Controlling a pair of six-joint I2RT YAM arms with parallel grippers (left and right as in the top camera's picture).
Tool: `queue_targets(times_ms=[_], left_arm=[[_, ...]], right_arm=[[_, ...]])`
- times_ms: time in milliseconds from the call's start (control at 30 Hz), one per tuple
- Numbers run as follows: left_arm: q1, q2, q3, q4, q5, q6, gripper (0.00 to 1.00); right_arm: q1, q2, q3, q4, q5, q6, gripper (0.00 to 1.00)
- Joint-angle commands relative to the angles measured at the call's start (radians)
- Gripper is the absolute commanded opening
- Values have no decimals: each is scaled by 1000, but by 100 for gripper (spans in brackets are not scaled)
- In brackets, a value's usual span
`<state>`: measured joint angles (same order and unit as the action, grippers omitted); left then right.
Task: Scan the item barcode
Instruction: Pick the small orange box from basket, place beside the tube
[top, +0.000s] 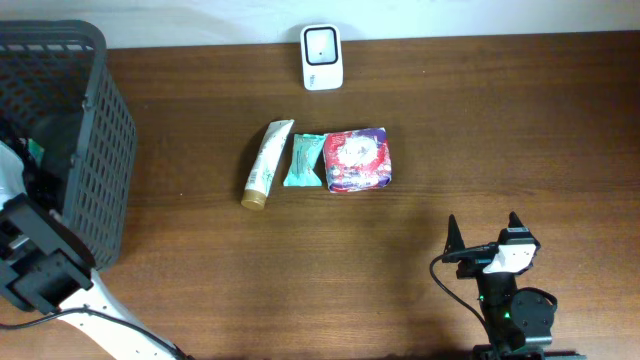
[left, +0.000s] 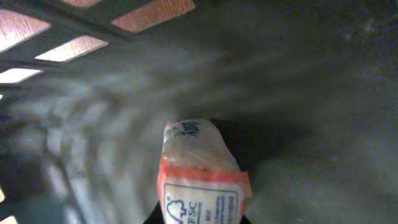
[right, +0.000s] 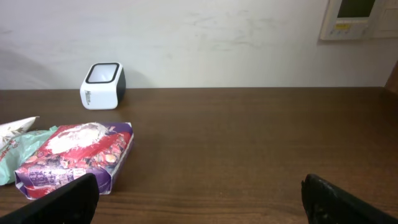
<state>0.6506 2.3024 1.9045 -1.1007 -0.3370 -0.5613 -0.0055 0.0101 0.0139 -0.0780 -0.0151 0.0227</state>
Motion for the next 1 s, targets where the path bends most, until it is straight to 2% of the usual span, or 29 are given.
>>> queue_targets(times_ms=[0,167,267,333,367,433,567,667,800,867,933,967], left_arm=[[-16,-32,193,-125,54,17,0],[-129,-195,568,-259,389,17,0],[-288,-300,615,-304,502,27,0],[-415,-299,612,-346,543,161,0],[-482,-293,605,-373,540,216,0],[-723,-238,545,-420,492,245,0],[-966,-110,375,-340,415,245,0],[-1029,-5,299,-261,413,245,4],[-1030,129,299,-227,284,246,5],[-1027,142,299,-220,130,245,10],[-1027,142,299,-221,93,246,15],[-1027,143,299,-217,93,246,22]], right_arm=[[5,-6,-8,-2,9,0,99],[5,-6,-8,-2,9,0,99],[5,-6,-8,-2,9,0,99],[5,-6,-8,-2,9,0,99],[5,-6,-8,-2,9,0,99],[5,-6,-8,-2,9,0,99],[5,-6,-8,-2,9,0,99],[5,-6,-8,-2,9,0,99],[5,-6,-8,-2,9,0,99],[5,-6,-8,-2,9,0,99],[5,-6,-8,-2,9,0,99],[5,-6,-8,-2,9,0,99]])
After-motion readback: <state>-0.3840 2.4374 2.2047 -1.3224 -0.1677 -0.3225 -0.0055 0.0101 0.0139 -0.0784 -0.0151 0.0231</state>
